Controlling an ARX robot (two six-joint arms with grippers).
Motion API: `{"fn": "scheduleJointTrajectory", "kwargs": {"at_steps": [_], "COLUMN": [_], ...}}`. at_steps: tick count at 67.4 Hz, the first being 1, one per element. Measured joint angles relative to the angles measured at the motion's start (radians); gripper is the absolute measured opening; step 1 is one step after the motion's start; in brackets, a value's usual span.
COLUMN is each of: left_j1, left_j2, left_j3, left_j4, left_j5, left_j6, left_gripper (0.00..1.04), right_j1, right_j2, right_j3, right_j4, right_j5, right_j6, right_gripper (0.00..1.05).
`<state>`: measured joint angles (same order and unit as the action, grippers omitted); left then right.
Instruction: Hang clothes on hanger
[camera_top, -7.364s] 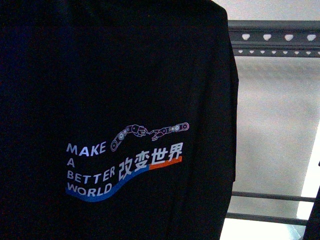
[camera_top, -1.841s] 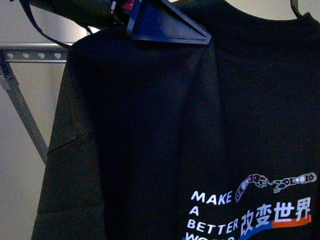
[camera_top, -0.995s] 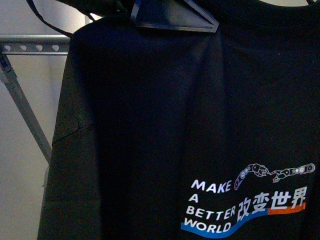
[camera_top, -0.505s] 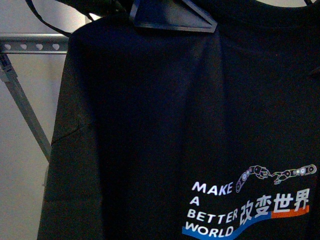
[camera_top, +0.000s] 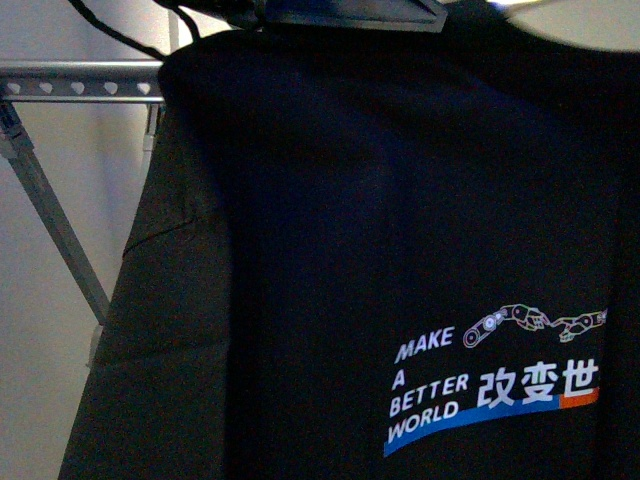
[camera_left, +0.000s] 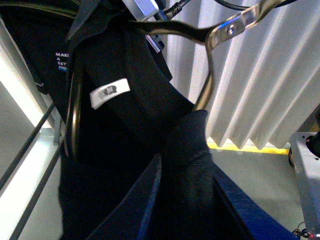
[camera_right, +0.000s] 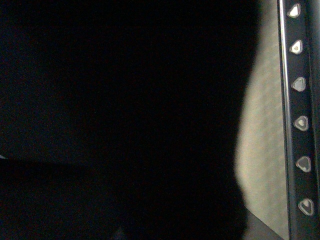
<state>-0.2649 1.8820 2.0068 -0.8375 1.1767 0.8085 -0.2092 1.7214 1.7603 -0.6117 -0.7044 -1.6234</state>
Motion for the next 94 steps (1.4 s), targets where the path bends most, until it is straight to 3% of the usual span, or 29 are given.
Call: {"fn": "scheduleJointTrajectory", "kwargs": {"at_steps": [9,17,27,29,33,34,37,38,47,50,57,66,81,87,89,94], "left_j1": [0.001,0.0,0.0,-0.002,-0.013,-0.014,-0.015,-0.015,0.004,0.024,0.077,0.122,0.08,0.034,0.019,0.014], "left_j2": [-0.009,-0.01,-0.01,-0.014,-0.079,-0.109,-0.145,-0.164,-0.175,-0.175,-0.173,-0.165,-0.162,-0.246,-0.315,-0.422], "left_j3": [0.0,0.0,0.0,-0.006,-0.132,-0.195,-0.283,-0.333,-0.431,-0.428,-0.403,-0.386,-0.402,-0.471,-0.577,-0.745], "left_j4": [0.001,0.001,0.001,0.014,0.239,0.341,0.492,0.592,1.087,1.147,1.147,1.095,1.155,0.993,1.006,1.078], "left_j5": [0.002,0.004,0.004,-0.013,-0.217,-0.323,-0.457,-0.525,-0.851,-0.951,-1.136,-1.247,-1.205,-1.37,-1.402,-1.405], "left_j6": [0.0,0.0,0.001,-0.006,-0.177,-0.245,-0.387,-0.51,-0.989,-1.147,-1.33,-1.409,-1.369,-1.155,-1.027,-0.928], "left_gripper": [0.52,0.81,1.0,0.99,0.98,0.98,0.98,0.98,0.98,0.98,0.98,0.98,0.98,0.83,0.74,0.61], "right_j1": [-0.03,-0.071,-0.111,-0.118,-0.137,-0.141,-0.153,-0.156,-0.192,-0.204,-0.229,-0.252,-0.255,-0.266,-0.27,-0.283], "right_j2": [-0.006,-0.024,-0.034,-0.034,-0.035,-0.035,-0.035,-0.035,-0.036,-0.037,-0.037,-0.037,-0.049,-0.088,-0.104,-0.14], "right_j3": [-0.018,-0.051,-0.089,-0.096,-0.114,-0.117,-0.13,-0.134,-0.161,-0.164,-0.179,-0.185,-0.216,-0.269,-0.292,-0.328], "right_j4": [0.008,0.002,-0.022,-0.027,-0.04,-0.041,-0.047,-0.048,-0.068,-0.069,-0.074,-0.083,-0.147,-0.174,-0.175,-0.192], "right_j5": [-0.012,-0.016,-0.016,-0.015,-0.014,-0.014,-0.012,-0.012,-0.013,-0.015,-0.017,-0.025,-0.063,-0.095,-0.11,-0.133], "right_j6": [-0.013,-0.013,-0.013,-0.013,-0.012,-0.012,-0.011,-0.011,-0.013,-0.013,-0.01,0.021,0.24,0.363,0.405,0.458], "right_gripper": [0.11,0.11,0.1,0.1,0.1,0.1,0.1,0.1,0.1,0.1,0.1,0.1,0.1,0.1,0.1,0.1]}}
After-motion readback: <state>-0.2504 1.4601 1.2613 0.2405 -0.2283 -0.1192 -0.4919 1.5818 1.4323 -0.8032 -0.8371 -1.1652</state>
